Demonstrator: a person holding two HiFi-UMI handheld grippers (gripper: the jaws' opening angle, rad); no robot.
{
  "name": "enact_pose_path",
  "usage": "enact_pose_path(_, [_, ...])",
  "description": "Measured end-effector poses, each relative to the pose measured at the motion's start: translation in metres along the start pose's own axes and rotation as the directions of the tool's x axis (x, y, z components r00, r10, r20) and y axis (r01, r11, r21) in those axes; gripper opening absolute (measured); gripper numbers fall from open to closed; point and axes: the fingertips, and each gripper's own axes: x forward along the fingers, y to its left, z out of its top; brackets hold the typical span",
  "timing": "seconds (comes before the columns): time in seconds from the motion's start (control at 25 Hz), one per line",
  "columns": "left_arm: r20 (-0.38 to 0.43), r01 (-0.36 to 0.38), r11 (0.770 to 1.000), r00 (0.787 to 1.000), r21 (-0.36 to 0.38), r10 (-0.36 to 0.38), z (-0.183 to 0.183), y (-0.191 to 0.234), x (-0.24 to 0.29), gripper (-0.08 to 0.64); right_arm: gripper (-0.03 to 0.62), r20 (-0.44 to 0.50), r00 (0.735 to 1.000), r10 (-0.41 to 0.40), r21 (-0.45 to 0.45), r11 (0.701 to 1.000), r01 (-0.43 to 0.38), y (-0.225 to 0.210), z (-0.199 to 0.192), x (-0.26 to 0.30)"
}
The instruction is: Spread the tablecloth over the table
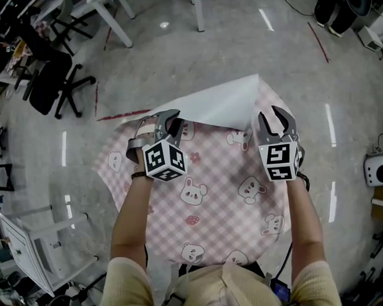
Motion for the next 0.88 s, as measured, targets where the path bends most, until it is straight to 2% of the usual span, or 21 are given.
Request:
enact_pose_path(0.2, [-0.010,-0.019,1.000,1.000,-0.017,0.019,0.003,0.016,0.005,0.035,0.138,-0.002,1.000,-0.010,0.035,0.999,0.010,0.004,-0.003,-0.010])
enact_pose_path(0.64, [-0.046,-0.117,0.982,0.993,-0.150,0.112,-0.008,0.063,0.028,0.031,0.137,-0.034,0.999,-0.002,0.056,0.998,0.004,0.021,-0.015,-0.016])
enact_pose_path(0.88, [-0.069,-0.133,0.977,0.990,-0.168,0.122,-0.019,0.075,0.051,0.032,0.137,-0.043,0.999,0.000,0.045,0.999,0.002,0.029,-0.016,-0.020])
